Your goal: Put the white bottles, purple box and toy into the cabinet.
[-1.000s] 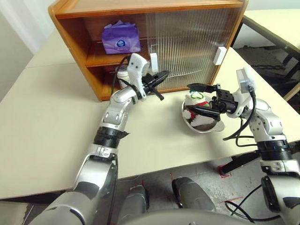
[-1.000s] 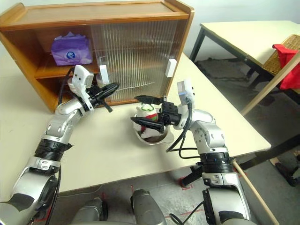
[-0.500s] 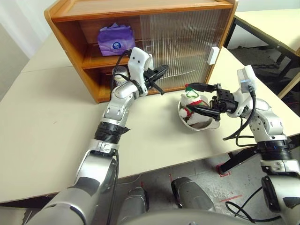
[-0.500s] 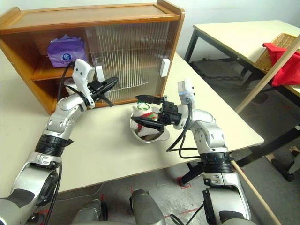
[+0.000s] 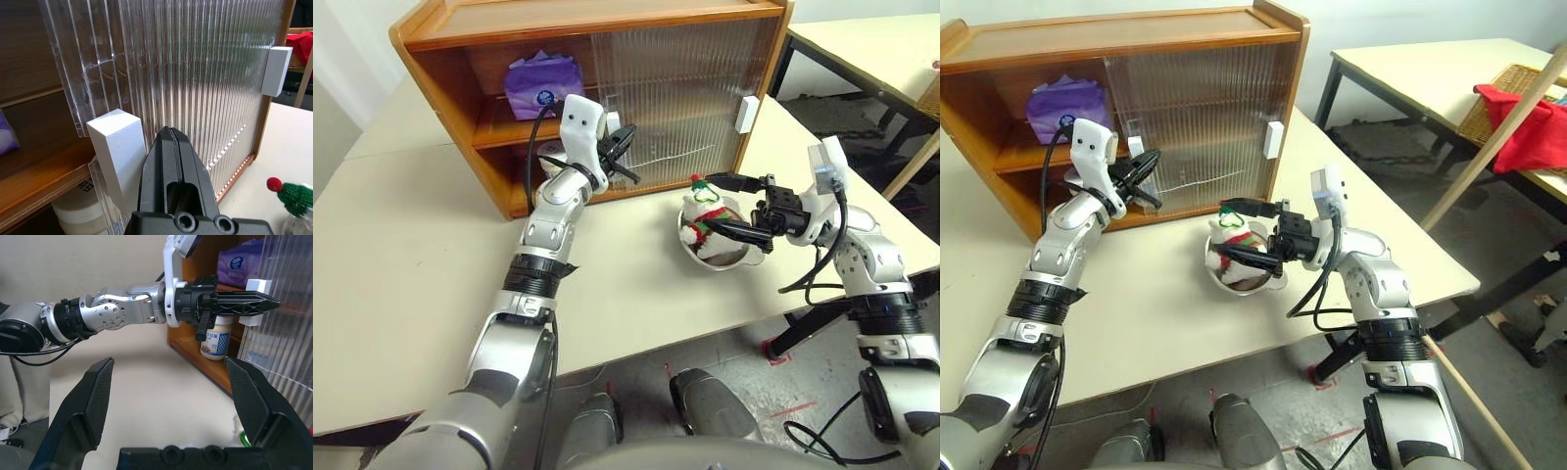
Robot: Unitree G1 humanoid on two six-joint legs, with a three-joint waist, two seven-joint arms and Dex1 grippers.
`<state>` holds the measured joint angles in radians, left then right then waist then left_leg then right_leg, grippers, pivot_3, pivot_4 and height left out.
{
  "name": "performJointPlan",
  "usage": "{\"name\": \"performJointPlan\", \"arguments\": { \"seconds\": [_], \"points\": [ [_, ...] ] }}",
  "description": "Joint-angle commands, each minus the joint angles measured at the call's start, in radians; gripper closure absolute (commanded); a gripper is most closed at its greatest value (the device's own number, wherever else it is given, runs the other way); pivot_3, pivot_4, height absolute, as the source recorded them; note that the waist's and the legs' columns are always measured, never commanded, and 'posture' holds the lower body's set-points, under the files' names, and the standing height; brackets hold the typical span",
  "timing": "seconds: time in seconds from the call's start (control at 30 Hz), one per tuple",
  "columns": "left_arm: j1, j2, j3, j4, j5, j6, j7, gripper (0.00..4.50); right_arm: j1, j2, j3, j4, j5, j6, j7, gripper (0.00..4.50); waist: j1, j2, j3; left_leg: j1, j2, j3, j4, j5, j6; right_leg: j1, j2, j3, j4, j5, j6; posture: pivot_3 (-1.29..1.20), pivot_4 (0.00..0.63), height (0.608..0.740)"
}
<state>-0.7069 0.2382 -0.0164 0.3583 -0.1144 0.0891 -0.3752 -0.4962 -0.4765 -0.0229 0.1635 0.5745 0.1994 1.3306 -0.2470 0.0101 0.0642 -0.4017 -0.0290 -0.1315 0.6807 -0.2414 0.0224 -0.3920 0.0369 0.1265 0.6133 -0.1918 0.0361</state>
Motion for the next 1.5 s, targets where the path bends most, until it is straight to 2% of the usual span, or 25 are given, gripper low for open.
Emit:
{"name": "performJointPlan", "arguments": {
  "seconds": [0.03,0.33,0.6,1.03,1.5],
  "points": [
    [0.030,0.029,0.048,-0.034,0.010,0.025,0.047,4.48,-0.003,0.001,0.003,-0.001,-0.010,-0.009,0.003,0.00,-0.009,0.000,0.000,0.001,0.000,0.000,0.000,0.000,0.000,0.000,0.000,0.000,0.000,0.000,0.000,-0.31,0.043,0.740],
    [0.118,0.074,0.091,-0.144,0.004,0.081,0.092,4.48,0.009,0.001,0.002,-0.008,-0.006,-0.008,0.003,0.00,-0.033,0.000,0.000,0.003,0.000,0.001,-0.001,0.001,-0.001,0.001,0.001,0.000,0.001,0.000,0.000,-0.31,0.046,0.740],
    [0.161,0.152,0.145,-0.193,-0.008,0.112,0.097,4.48,0.000,0.005,0.004,0.007,-0.004,-0.011,0.013,0.00,-0.038,0.000,0.000,0.004,0.001,0.000,-0.002,0.000,-0.002,0.000,0.001,0.001,0.002,0.001,-0.001,-0.30,0.044,0.740],
    [0.308,0.223,0.248,-0.332,-0.018,0.179,0.127,4.48,-0.017,0.013,0.010,0.032,-0.009,-0.011,0.040,0.00,-0.036,0.000,0.000,0.003,0.005,-0.004,-0.004,-0.001,-0.006,-0.003,0.002,0.002,0.001,0.002,-0.003,-0.27,0.042,0.740],
    [0.423,0.298,0.379,-0.411,-0.029,0.206,0.158,4.48,-0.033,0.033,0.022,0.048,-0.012,-0.004,0.057,0.00,-0.010,0.000,0.000,0.003,0.009,-0.014,-0.006,-0.004,-0.014,-0.006,0.003,0.004,0.001,0.004,-0.013,-0.23,0.049,0.740]
  ]
}}
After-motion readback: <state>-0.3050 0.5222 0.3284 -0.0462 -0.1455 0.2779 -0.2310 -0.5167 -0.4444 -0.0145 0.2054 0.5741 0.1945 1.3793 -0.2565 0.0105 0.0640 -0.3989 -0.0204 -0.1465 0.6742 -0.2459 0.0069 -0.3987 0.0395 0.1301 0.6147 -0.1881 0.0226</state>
